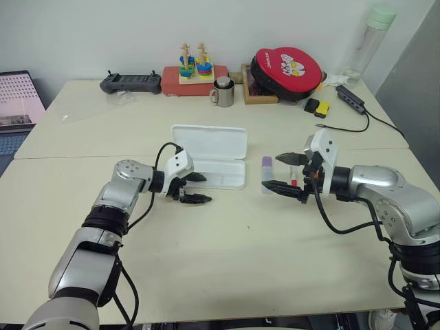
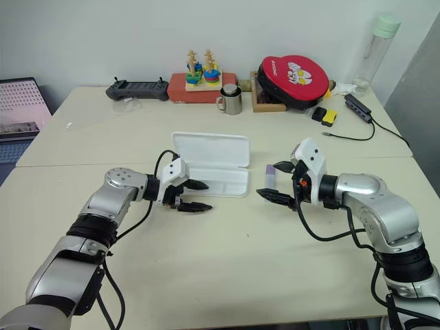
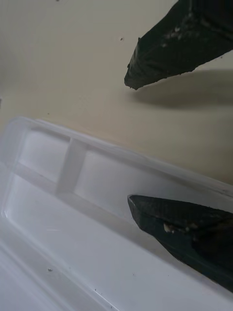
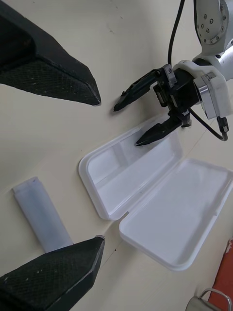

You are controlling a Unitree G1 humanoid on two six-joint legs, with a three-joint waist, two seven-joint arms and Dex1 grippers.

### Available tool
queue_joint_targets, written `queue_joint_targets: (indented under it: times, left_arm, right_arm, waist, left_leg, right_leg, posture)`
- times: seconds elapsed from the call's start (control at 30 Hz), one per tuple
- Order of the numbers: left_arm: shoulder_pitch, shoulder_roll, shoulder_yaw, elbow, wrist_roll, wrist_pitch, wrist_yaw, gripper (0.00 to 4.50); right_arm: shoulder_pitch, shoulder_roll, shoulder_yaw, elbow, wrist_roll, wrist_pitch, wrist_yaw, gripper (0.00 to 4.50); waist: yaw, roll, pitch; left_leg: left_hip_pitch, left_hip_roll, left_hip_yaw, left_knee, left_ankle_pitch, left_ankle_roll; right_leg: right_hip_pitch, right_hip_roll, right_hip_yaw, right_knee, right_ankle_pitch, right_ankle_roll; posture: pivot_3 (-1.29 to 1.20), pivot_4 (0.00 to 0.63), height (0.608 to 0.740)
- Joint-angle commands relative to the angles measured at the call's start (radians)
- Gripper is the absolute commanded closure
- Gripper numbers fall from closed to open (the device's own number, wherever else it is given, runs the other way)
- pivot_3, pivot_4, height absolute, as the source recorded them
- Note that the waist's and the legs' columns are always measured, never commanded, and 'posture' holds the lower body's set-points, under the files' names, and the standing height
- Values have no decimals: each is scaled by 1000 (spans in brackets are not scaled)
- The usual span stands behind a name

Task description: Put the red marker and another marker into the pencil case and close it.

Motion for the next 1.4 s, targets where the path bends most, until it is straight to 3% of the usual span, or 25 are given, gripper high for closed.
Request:
queue_joint_targets:
  times: [0.03,0.57,0.93,1.23,1.3,1.4]
  left_arm:
    - [-9,1,1,17,22,-12,-8,1785]
    - [-9,-13,13,21,23,-29,0,4473]
    - [218,75,-6,-387,-51,59,-112,4492]
    - [286,100,-11,-454,-23,105,-60,4492]
    - [290,100,-10,-464,-27,117,-58,3853]
    - [294,98,0,-486,-43,146,-52,3394]
  right_arm:
    - [7,-5,-45,-49,28,-3,2,0]
    - [1,-4,-69,-72,89,-13,29,0]
    - [49,-44,-63,-157,145,15,55,0]
    - [61,-52,-28,-131,109,16,48,0]
    - [58,-47,-24,-109,80,19,18,0]
    - [50,-41,-20,-85,48,25,-22,0]
  waist:
    - [0,0,0]
    - [-1,0,0]
    - [-6,0,0]
    - [-4,0,0]
    - [-4,0,0]
    - [-4,0,-1]
  left_leg:
    - [0,0,0,0,0,0]
    - [0,0,0,1,0,0]
    - [-1,0,-1,1,0,0]
    - [-2,0,0,2,0,0]
    - [-2,0,0,2,0,0]
    - [-2,0,0,2,0,0]
  right_leg:
    - [0,0,0,0,0,0]
    - [0,0,0,0,0,0]
    - [-1,0,1,0,0,0]
    - [0,0,1,0,1,0]
    - [0,0,1,0,1,0]
    - [0,0,1,0,1,0]
  posture:
    - [0,150,740]
    - [0,150,740]
    - [0,150,740]
    - [0,150,740]
    - [0,150,740]
    - [0,150,740]
